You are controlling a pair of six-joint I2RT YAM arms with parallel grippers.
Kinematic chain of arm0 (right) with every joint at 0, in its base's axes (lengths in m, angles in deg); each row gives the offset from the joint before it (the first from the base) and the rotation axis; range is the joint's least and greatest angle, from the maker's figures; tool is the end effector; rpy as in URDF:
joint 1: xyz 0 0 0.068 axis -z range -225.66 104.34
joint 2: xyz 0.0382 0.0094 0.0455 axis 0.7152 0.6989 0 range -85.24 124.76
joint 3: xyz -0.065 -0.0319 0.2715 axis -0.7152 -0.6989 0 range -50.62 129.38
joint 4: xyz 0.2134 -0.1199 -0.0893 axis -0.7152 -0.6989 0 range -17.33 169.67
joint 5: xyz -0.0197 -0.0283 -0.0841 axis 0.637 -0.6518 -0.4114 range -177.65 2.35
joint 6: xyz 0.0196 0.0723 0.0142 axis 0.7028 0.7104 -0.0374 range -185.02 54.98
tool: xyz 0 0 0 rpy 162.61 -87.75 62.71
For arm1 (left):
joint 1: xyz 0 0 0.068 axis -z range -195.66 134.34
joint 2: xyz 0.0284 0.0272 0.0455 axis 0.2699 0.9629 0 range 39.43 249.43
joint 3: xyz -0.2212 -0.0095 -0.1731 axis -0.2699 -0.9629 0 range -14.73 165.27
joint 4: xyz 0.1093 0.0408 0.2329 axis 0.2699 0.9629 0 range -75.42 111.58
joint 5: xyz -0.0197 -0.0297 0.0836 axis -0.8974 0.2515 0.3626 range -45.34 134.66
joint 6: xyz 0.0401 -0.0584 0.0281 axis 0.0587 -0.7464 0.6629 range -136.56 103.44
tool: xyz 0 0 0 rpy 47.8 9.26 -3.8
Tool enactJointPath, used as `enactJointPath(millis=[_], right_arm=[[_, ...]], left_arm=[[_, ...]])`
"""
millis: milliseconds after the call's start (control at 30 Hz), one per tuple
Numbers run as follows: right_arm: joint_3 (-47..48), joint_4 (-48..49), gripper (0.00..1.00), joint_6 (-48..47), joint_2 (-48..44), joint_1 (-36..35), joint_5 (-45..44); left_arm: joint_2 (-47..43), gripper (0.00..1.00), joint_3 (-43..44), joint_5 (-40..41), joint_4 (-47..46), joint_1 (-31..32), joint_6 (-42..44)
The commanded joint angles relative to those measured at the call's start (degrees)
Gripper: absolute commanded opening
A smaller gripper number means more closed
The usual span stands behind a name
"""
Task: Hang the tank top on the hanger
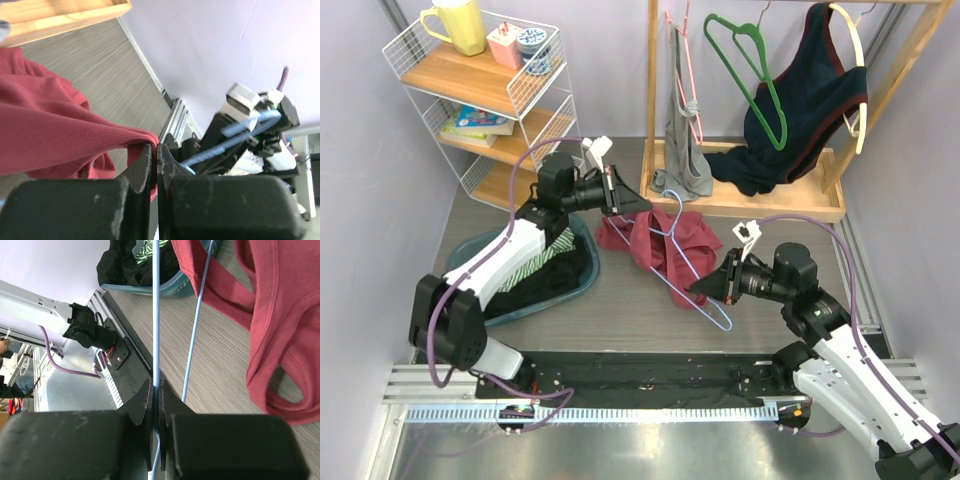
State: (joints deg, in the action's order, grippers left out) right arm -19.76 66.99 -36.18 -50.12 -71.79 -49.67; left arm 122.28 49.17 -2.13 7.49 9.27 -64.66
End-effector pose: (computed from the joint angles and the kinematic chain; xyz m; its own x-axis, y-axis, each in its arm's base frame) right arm 0.1301 0.1082 0.2755 -0.6515 0.1039 -0.7515 -0.6409 0.4547 0.6184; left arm 0.2992 -0.1911 0.3371 -0.8207 -0.1805 -0.5421 0.4859 0.2785 -0.8284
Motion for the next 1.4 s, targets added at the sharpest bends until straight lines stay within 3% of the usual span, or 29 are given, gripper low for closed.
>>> enactJointPath(millis=[0, 167, 267, 300, 400, 500, 600, 833, 1200, 1367], right_arm=[[0.9, 3.3, 0.01, 0.6, -1.7, -0.6, -0.5], [1.5, 3.0, 0.01, 1.0, -3.2, -0.7, -0.5], [1.6, 2.7, 0.01, 1.2, -3.4, -0.7, -0.5], [1.6, 2.8, 0.01, 1.0, -3.4, -0.7, -0.5], [1.4, 2.4, 0.01, 1.1, -3.4, -0.7, -0.8], [1.1, 2.5, 0.01, 1.3, -3.5, -0.7, -1.1], [1.0, 2.8, 0.01, 1.4, -3.7, -0.7, -1.7], [0.4, 6.2, 0.01, 2.6, -3.2, -0.7, -2.7], [-0.4, 17.2, 0.01, 4.6, 2.9, -2.2, -5.3], [-1.0, 20.9, 0.01, 5.1, 6.2, -4.6, -7.6]], left_arm=[[4.4, 0.0, -2.4, -3.8, -10.1, -2.3, -5.2], [5.4, 0.0, -0.8, 1.2, 0.5, -2.9, 1.1], [3.9, 0.19, 2.0, 8.2, 8.8, -2.9, 8.0], [3.5, 0.36, 2.5, 10.0, 13.1, -2.9, 9.3], [1.3, 0.61, 3.9, 16.5, 18.8, -2.9, 13.8], [-0.4, 0.8, 5.3, 23.2, 23.1, -2.9, 17.1], [-2.2, 0.87, 5.4, 26.2, 25.3, -2.8, 18.9], [-8.5, 0.87, 3.8, 33.0, 27.6, -1.6, 21.2], [-14.0, 0.84, 3.9, 48.4, 26.1, 19.2, 28.6], [-12.9, 0.84, 3.8, 53.2, 23.2, 22.9, 30.3]])
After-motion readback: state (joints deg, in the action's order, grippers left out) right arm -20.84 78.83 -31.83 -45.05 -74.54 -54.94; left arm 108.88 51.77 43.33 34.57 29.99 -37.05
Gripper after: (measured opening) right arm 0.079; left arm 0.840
